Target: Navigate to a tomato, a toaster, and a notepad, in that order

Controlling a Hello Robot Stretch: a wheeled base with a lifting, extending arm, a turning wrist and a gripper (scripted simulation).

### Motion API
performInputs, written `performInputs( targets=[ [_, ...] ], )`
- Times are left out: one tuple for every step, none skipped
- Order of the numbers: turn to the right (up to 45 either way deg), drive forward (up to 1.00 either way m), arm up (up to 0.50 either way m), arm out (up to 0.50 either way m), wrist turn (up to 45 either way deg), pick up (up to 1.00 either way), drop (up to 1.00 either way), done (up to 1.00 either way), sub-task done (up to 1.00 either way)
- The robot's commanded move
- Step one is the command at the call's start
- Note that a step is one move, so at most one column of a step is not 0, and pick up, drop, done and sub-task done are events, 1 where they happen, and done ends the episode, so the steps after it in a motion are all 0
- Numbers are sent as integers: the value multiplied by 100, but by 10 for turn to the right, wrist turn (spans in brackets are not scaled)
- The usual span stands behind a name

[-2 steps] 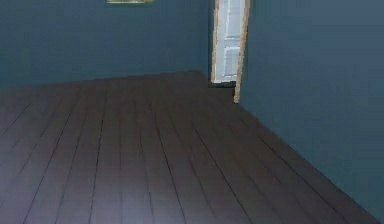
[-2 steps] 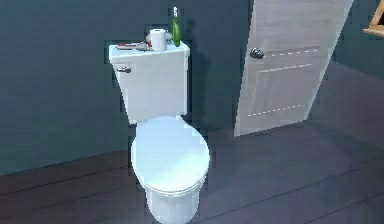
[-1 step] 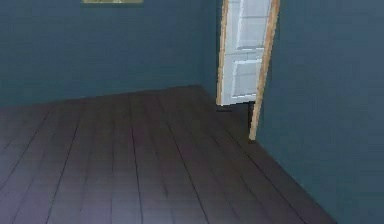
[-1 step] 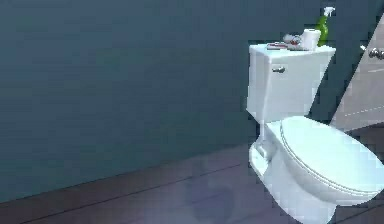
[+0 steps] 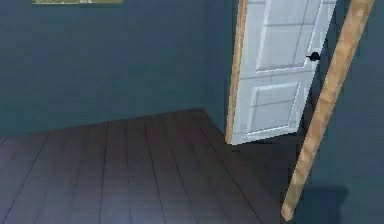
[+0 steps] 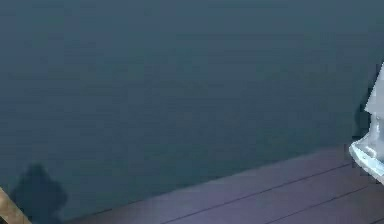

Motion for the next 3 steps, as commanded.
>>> performInputs(
  targets=[
    [0,100,0,0,0,0,0,0,0],
    [450,0,0,0,0,0,0,0,0],
    [30,0,0,0,0,0,0,0,0]
  ],
)
